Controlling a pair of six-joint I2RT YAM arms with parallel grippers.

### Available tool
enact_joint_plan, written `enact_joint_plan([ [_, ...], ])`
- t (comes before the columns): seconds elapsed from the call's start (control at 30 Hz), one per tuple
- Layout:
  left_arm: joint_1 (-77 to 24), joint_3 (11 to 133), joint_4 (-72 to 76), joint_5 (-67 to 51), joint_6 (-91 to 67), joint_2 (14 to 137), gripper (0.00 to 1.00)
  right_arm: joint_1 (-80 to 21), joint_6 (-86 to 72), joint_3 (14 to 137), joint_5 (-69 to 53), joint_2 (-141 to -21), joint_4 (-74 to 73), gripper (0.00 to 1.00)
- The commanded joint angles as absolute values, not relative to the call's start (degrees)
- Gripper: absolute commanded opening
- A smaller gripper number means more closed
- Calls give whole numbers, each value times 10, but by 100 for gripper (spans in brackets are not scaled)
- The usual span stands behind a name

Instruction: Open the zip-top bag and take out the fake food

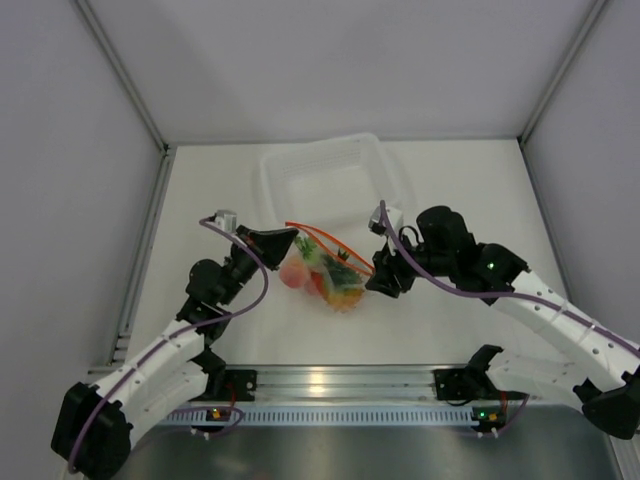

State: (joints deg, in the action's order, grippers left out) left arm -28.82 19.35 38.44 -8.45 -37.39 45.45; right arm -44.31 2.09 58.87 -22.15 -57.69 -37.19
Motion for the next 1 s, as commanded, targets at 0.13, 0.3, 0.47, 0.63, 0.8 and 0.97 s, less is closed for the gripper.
enact_joint_plan([
  [0.13,-286,195,464,-158,-333,469,0,-436,4,632,-183,-578,-326,44],
  [0.3,-286,199,464,-169,-332,475,0,-437,-14,650,-129,-585,-310,45],
  [0.47,-287,200,466,-177,-334,475,0,-432,-33,659,-108,-596,-281,44],
  [0.63,-286,203,466,-189,-335,475,0,-431,-34,667,-115,-614,-266,44],
  [0.8,-286,209,466,-207,-333,476,0,-431,-19,670,-86,-624,-249,43],
  [0.97,-286,212,473,-224,-332,478,0,-423,-16,669,-62,-639,-237,43],
])
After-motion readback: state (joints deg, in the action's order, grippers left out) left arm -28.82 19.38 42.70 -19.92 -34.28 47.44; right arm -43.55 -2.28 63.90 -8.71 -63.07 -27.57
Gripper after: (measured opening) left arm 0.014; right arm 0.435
